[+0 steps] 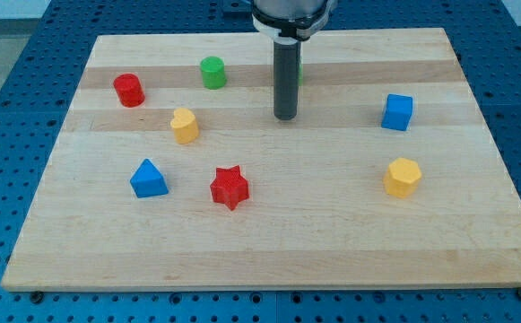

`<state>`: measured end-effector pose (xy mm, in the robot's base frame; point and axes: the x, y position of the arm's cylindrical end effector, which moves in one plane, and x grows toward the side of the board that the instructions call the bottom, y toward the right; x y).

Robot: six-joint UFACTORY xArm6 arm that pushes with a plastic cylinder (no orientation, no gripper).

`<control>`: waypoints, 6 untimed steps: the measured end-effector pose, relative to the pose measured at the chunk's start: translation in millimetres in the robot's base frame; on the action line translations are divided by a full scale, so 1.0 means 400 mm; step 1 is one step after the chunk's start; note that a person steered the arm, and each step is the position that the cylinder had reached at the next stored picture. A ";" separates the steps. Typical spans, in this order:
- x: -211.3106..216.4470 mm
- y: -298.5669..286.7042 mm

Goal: Place the yellow heart in between the yellow hexagon and blue cube

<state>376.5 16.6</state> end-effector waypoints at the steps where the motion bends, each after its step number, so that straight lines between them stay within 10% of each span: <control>1: -0.045 -0.040; 3: -0.096 -0.406; 6: 0.062 -0.178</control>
<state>401.3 -54.7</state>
